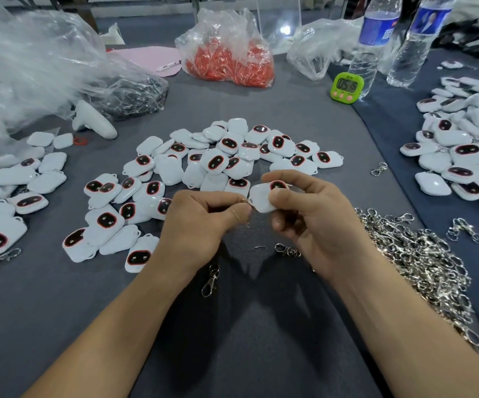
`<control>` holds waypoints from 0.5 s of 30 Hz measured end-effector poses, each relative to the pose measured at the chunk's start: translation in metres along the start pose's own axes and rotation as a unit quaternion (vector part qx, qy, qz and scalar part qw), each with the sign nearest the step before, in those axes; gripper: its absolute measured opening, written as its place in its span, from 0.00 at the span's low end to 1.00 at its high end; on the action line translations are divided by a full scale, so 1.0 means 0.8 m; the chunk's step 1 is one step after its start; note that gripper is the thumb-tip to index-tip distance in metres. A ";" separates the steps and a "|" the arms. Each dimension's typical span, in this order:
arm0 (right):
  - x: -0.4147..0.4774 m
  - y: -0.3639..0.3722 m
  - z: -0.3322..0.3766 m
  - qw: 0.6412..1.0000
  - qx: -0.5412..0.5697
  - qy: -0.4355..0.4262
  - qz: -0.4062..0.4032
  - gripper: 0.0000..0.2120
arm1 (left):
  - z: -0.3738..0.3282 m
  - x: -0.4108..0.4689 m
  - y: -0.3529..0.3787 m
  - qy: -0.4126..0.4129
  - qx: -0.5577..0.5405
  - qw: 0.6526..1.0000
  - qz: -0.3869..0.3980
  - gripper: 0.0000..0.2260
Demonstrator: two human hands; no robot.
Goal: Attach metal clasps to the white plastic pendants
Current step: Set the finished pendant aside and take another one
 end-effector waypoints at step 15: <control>0.003 0.000 -0.008 1.000 0.010 0.017 -0.015 0.10 | 0.009 0.003 0.000 -0.051 -0.003 0.997 0.065 0.05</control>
Point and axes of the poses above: each hand's wrist, its own x-axis towards the middle knuckle, its own y-axis out of the palm, z = x × y, the point moved 3 cm from there along x, towards the middle knuckle, and after that the axes turned 6 degrees about -x, right-handed, at the moved point
